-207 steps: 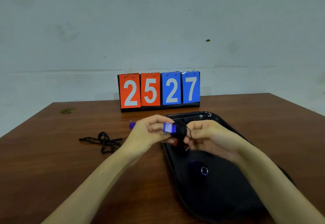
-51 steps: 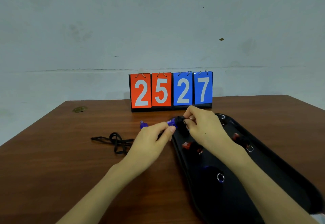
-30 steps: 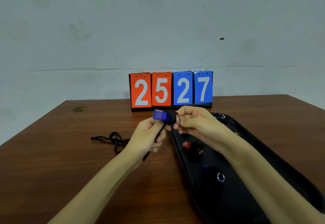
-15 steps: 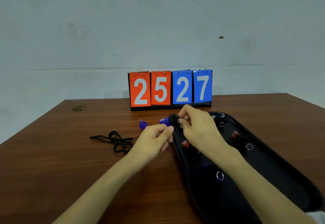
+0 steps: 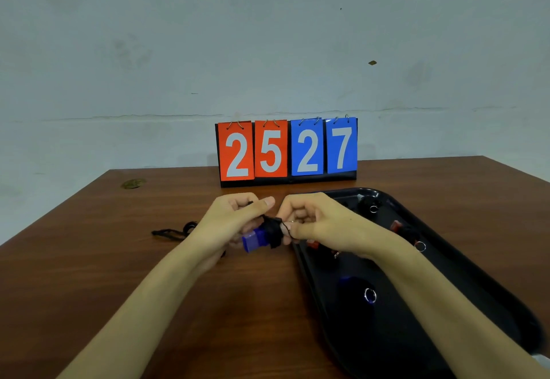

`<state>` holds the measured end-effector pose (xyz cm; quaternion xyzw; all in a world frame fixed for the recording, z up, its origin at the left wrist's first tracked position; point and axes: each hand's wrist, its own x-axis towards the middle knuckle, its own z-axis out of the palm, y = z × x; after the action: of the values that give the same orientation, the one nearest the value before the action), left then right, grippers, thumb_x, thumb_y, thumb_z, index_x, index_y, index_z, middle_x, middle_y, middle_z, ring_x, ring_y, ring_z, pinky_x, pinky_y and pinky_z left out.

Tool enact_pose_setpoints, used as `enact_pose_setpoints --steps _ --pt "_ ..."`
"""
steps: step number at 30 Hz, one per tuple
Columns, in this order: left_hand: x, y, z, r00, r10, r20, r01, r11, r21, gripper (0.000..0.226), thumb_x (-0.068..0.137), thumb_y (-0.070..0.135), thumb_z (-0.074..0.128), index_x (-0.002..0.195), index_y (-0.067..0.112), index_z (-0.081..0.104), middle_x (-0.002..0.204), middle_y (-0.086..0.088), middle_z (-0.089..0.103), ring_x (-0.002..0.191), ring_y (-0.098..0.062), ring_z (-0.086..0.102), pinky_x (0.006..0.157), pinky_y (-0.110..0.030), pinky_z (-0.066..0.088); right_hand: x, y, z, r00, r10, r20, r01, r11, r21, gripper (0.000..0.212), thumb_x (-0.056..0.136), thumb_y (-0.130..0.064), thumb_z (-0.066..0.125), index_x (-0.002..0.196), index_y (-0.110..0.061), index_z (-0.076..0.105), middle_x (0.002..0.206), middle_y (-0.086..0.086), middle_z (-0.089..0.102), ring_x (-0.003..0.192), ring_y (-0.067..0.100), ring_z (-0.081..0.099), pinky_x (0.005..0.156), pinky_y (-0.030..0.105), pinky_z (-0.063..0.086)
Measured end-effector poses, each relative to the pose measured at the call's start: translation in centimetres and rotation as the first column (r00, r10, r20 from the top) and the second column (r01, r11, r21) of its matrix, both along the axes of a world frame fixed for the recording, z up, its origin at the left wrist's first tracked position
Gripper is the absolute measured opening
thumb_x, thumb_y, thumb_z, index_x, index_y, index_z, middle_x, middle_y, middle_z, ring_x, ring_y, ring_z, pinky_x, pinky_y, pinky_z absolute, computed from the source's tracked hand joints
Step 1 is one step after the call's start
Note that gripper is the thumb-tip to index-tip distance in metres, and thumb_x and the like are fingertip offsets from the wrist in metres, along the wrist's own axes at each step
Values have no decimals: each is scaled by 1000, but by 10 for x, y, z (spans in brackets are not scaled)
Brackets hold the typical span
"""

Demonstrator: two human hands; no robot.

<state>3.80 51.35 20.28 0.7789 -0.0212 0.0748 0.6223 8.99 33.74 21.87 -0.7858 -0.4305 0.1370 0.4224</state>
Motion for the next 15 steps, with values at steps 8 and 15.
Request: enact_pose_setpoints --steps 8,15 --pt "3 -10 -6 1000 -11 -23 -2 868 -496 14 90 4 50 95 5 63 59 -4 61 50 -9 59 47 -18 51 4 1 1 747 25 -665 205 942 266 26 91 7 42 78 -8 58 73 6 59 69 13 55 66 23 50" --pt "4 -4 -5 964 -195 -182 1 687 -727 27 78 0 55 104 0 64 78 -13 69 69 -18 70 61 -26 59 8 0 -3 819 -101 -565 292 920 260 21 89 7 46 85 -7 60 74 5 61 69 13 57 70 24 50"
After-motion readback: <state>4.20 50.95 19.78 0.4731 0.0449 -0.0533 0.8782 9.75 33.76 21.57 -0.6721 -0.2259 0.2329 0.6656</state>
